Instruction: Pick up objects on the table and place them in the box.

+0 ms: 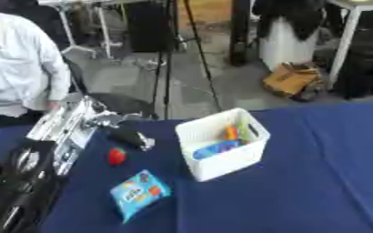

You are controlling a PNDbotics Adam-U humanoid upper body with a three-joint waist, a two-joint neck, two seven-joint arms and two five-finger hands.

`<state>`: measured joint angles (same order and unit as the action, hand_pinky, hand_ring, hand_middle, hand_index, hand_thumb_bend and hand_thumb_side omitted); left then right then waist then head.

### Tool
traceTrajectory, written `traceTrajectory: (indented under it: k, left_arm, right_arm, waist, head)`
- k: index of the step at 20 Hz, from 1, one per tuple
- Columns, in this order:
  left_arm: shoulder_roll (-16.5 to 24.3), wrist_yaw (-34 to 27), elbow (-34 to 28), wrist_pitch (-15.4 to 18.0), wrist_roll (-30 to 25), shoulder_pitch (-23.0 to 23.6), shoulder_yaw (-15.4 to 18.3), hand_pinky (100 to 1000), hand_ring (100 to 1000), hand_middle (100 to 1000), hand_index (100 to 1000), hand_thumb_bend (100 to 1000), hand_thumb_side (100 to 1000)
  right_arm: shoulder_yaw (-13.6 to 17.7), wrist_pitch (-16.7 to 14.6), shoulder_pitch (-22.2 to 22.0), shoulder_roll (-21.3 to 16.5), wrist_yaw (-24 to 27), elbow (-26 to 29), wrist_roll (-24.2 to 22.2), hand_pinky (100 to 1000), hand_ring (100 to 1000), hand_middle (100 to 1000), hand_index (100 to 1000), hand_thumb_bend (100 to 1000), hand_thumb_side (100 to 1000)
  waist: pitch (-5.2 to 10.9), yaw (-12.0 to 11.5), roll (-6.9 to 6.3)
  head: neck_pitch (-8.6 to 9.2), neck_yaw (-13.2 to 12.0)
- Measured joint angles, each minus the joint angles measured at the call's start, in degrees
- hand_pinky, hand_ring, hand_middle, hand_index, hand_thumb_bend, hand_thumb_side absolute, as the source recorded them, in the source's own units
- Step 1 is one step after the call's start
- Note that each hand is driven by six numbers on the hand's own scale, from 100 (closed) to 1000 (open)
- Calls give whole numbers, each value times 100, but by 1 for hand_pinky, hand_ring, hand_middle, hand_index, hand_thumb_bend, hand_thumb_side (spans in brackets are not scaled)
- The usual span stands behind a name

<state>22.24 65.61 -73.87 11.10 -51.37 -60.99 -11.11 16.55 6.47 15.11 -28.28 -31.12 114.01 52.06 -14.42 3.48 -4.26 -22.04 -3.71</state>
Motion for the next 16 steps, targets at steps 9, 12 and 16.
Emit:
traceTrajectory:
  k: [9,12,16]
  left_arm:
    - [-1,-7,0,-1,0,-3,0,1000,1000,1000,1000,265,873]
    - [-1,-11,0,-3,-1,-4,0,1000,1000,1000,1000,260,881]
    - [-3,-55,0,-10,-6,-4,0,1000,1000,1000,1000,425,1000]
  right_arm:
    - [0,-1,1,-26,1,0,1,838,835,657,737,100,802]
    - [0,-3,2,-26,2,0,1,838,835,657,736,100,802]
    - [0,-6,3,-27,7,0,2,838,834,656,735,100,804]
  waist:
    - [0,8,1]
    - [0,8,1]
    - [0,8,1]
  head:
    - [0,0]
    - [0,0]
    - [-1,13]
